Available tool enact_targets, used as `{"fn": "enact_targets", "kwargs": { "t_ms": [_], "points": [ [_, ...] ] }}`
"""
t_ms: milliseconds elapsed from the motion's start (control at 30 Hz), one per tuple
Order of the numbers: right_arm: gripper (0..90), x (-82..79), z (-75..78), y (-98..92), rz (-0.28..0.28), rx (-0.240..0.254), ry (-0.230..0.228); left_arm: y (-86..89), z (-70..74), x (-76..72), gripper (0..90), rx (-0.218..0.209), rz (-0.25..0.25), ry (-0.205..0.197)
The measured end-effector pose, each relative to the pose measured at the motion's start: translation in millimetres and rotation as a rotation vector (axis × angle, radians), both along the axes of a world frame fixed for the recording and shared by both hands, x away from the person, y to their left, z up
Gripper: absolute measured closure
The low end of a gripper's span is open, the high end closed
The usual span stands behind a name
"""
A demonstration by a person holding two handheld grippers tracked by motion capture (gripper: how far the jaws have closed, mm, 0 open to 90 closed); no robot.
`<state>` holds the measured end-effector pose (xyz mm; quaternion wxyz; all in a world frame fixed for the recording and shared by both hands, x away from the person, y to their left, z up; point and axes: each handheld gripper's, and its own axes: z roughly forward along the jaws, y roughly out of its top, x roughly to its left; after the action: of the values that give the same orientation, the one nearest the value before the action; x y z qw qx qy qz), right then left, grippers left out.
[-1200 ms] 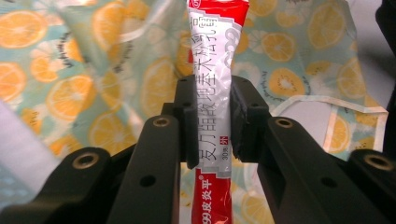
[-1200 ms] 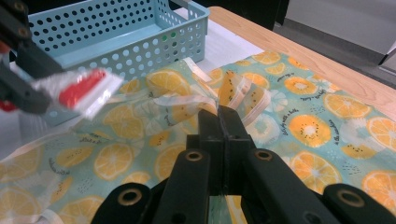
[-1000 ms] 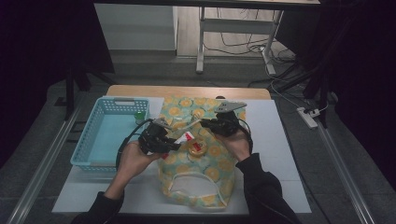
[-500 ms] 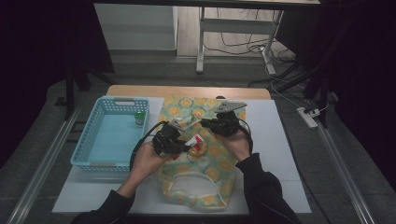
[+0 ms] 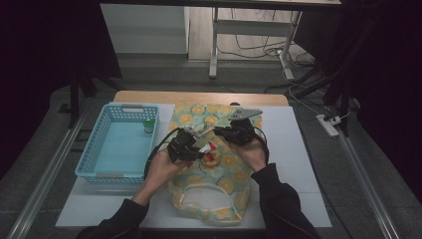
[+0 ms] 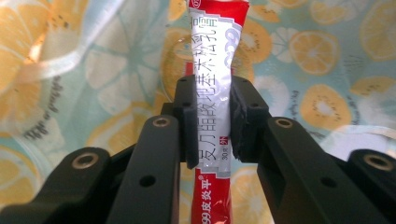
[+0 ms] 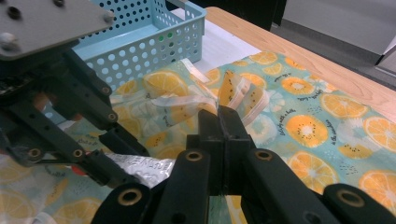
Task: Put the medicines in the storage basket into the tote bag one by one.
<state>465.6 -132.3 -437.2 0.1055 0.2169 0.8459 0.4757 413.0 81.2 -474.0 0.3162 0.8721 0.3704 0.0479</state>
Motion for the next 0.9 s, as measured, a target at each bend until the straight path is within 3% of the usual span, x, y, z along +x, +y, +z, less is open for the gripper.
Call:
{"fn": "enact_targets", "kwargs": {
  "t_ms": [333, 900],
  "points": [
    [90.0, 1.6, -2.3, -0.1, -0.011, -0.003, 0.000, -0.7, -9.2, 17.5, 74.6, 0.033, 0.021, -0.015],
    [90.0, 2.2, -5.2, 2.3, -0.019, -0.009, 0.000, -0.4, -26.7, 34.9, 73.9, 0.059, 0.053, 0.012]
  ]
}}
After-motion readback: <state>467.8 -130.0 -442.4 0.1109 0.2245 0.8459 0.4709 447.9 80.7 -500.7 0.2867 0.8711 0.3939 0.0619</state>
